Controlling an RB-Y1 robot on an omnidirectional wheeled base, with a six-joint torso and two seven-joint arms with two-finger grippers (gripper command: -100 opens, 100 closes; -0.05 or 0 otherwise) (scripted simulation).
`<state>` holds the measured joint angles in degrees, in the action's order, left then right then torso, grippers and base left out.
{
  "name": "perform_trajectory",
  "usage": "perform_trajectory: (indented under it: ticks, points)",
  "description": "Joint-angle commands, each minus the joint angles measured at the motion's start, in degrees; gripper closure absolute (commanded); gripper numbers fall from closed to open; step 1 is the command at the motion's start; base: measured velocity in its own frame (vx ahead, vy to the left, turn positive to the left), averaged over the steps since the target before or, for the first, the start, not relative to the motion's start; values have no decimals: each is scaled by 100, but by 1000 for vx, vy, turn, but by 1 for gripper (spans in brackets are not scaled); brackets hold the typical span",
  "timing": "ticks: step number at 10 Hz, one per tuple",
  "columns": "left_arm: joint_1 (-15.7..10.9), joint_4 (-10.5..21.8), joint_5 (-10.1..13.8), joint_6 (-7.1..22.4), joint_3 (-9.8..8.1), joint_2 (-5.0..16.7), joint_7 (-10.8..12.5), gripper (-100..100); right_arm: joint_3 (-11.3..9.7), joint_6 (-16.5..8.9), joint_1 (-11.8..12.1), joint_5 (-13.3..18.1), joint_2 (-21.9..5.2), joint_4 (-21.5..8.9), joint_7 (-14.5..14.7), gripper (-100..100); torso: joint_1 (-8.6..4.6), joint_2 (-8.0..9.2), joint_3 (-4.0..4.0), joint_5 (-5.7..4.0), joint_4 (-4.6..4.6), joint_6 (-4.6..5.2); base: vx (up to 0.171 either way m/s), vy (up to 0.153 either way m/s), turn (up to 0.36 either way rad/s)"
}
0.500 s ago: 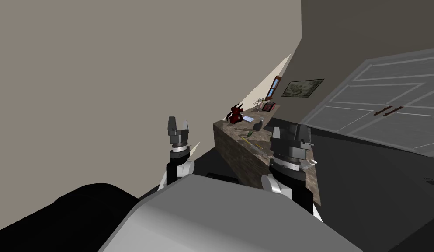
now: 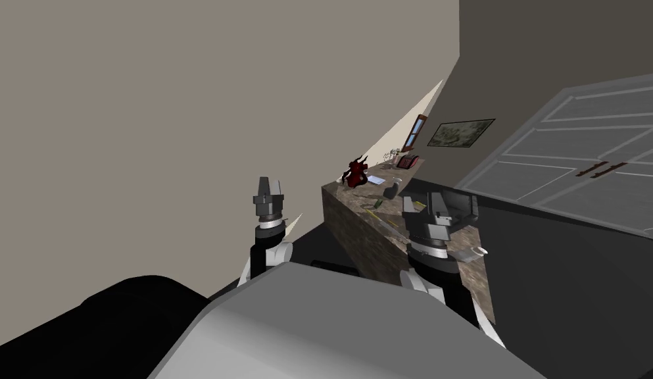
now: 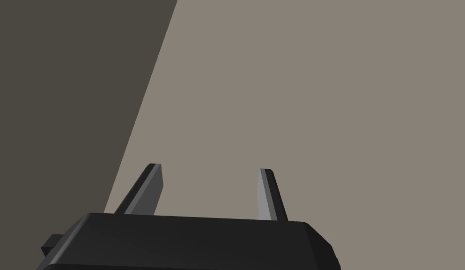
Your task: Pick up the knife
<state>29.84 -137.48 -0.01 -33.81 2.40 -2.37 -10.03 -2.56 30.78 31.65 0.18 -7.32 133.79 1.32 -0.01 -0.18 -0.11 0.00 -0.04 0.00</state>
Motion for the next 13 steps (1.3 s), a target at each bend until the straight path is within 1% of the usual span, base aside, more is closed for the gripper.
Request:
perform_trajectory:
  ticks: [1, 2, 3, 4, 5, 6, 7, 8, 9, 10, 12, 13]
  points:
    - [0, 0, 0, 0, 0, 0, 0, 0, 62, -34, 100, 54, -280, -77, 47, -100, 0, 0, 0, 0, 0, 0, 45, 7, 40]
    - [0, 0, 0, 0, 0, 0, 0, 0, 114, -68, 183, 113, -449, -164, 100, -100, 1, 0, 0, 0, 0, 0, 76, 2, 78]
    - [0, 0, 0, 0, 0, 0, 0, 0, 114, -68, 183, 113, -513, -164, 100, -100, -2, -8, -4, 0, -1, -1, 59, -2, 27]
    - [0, 0, 0, 0, 0, 0, 0, 0, 172, -105, 273, 178, -755, -259, 158, -100, -1, -5, -3, 0, -1, 0, 51, -1, 53]
    - [0, 0, 0, 0, 0, 0, 0, 0, 236, -143, 371, 247, -903, -363, 220, -100, -2, -3, -2, 0, -1, -1, 85, 8, 88]
    - [0, 0, 0, 0, 0, 0, 0, 0, 236, -143, 371, 247, -1007, -363, 220, -100, 1, -12, -6, 0, -2, -1, 61, 3, 29]
    - [0, 0, 0, 0, 0, 0, 0, 0, 305, -183, 475, 320, -1189, -473, 285, -100, 1, -7, -4, 0, -2, 0, 53, -3, 64]
    - [0, 0, 0, 0, 0, 0, 0, 0, 305, -183, 475, 320, -1266, -473, 285, -100, -3, -5, -3, 0, -1, -1, 43, -2, 28]
    - [0, 0, 0, 0, 0, 0, 0, 0, 380, -224, 584, 396, -1497, -591, 352, -100, -1, 0, -1, 0, 0, 0, 61, 5, 63]
    - [0, 0, 0, 0, 0, 0, 0, 0, 380, -224, 584, 396, -1532, -591, 352, -100, 1, -4, -2, 0, -1, 0, 57, 3, 30]
    - [0, 0, 0, 0, 0, 0, 0, 0, 541, -306, 819, 556, -1942, -848, 492, -100, 0, -2, -1, 0, 0, 0, 68, 3, 88]
    - [0, 0, 0, 0, 0, 0, 0, 0, 541, -306, 819, 556, -2083, -848, 492, -100, -1, -11, -6, 0, -2, -1, 77, 3, 44]
